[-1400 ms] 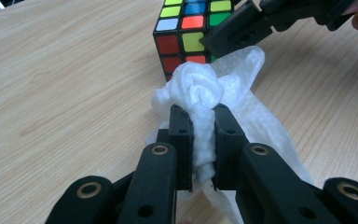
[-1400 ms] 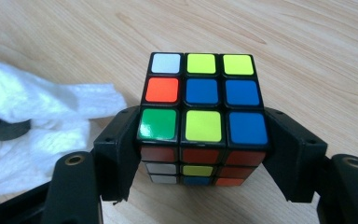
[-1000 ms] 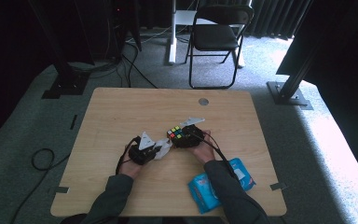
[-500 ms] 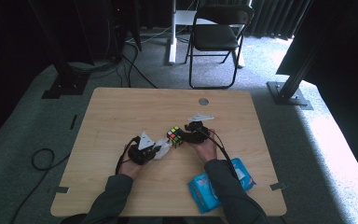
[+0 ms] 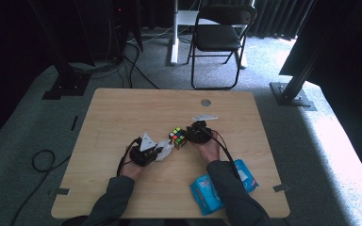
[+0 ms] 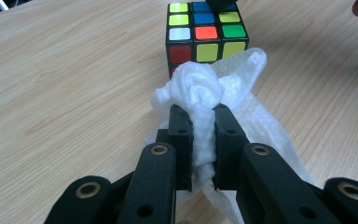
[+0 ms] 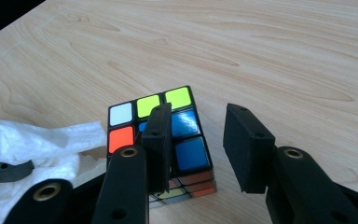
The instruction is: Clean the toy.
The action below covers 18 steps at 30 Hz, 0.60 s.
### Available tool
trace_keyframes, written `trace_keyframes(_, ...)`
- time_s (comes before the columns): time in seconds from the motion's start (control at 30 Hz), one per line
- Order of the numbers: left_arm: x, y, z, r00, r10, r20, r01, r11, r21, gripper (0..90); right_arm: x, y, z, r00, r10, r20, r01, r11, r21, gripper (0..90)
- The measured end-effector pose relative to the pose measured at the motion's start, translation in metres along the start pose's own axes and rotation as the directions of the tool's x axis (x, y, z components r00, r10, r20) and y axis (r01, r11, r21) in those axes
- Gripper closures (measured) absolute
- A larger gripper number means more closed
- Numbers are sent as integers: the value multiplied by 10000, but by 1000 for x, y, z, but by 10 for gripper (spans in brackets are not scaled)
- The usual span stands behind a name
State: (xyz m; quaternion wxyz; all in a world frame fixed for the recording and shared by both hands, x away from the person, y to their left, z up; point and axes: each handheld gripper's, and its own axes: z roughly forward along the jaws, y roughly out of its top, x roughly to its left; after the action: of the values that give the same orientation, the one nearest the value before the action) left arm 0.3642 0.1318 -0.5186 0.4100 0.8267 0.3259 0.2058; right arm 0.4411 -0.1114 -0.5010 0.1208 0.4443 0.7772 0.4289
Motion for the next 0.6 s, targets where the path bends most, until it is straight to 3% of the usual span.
trace_keyframes(0.47, 0, 0, 0, 10000, -22, 2, 22, 10000, -11, 808, 0, 0, -1, 9995, 300, -136, -299, 9995, 112, 619)
trace_keyframes(0.6, 0, 0, 1, 10000, 23, 28, -23, 10000, 27, 808, -2, -1, -1, 9978, 559, -363, -552, 9983, 179, 664)
